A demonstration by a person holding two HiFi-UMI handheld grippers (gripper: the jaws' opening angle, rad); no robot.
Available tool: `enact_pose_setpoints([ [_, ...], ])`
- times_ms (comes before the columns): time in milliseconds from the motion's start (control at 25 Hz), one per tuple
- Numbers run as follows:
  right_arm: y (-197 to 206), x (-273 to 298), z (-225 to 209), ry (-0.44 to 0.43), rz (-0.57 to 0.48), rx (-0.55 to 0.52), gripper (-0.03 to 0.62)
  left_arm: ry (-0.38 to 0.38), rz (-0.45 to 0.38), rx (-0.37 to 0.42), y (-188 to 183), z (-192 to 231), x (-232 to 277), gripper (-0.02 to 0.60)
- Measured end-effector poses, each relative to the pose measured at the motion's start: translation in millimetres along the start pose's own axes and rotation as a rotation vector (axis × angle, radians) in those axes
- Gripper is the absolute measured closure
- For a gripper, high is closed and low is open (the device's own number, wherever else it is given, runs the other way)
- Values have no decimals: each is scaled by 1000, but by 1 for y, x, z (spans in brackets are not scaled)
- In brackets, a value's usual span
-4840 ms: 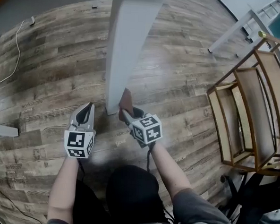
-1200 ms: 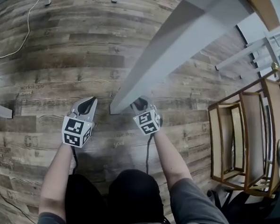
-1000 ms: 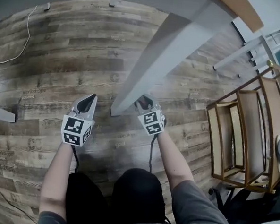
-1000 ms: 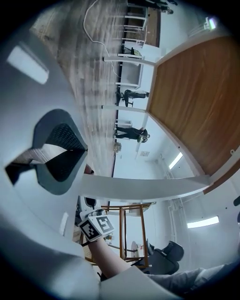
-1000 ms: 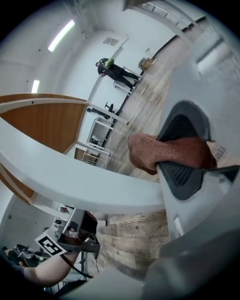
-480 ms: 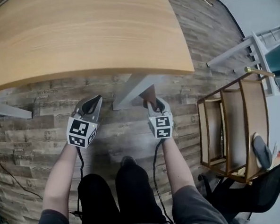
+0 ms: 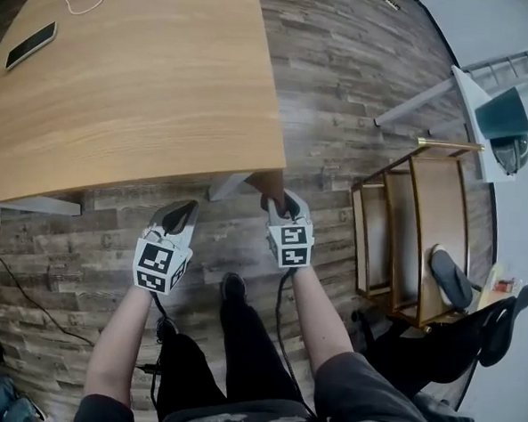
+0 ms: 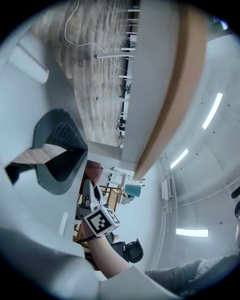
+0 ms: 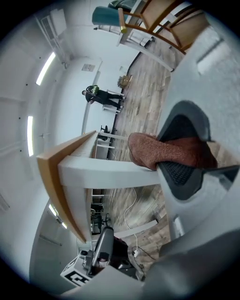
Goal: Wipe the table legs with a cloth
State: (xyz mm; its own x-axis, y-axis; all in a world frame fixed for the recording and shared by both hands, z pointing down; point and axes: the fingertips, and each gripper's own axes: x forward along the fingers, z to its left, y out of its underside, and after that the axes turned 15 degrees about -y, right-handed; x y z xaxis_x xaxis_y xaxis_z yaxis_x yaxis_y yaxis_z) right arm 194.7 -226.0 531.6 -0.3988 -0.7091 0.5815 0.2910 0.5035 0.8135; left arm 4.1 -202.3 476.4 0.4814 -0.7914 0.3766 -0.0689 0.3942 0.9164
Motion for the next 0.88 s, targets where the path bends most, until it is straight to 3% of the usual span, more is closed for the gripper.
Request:
enact_pose_setpoints([
  [280, -47, -102, 48, -43, -8, 98, 508, -47, 49, -83, -66, -26, -71, 563],
  [560, -139, -169, 76, -70, -131, 150, 508, -93, -23, -121, -148, -22, -140, 563],
  [720, -181, -180, 101, -114, -187, 120, 508, -140, -72, -149, -175, -9, -182, 563],
  [880, -223, -186, 127, -132, -244, 69, 508, -138, -133, -142, -199, -6, -214, 563],
])
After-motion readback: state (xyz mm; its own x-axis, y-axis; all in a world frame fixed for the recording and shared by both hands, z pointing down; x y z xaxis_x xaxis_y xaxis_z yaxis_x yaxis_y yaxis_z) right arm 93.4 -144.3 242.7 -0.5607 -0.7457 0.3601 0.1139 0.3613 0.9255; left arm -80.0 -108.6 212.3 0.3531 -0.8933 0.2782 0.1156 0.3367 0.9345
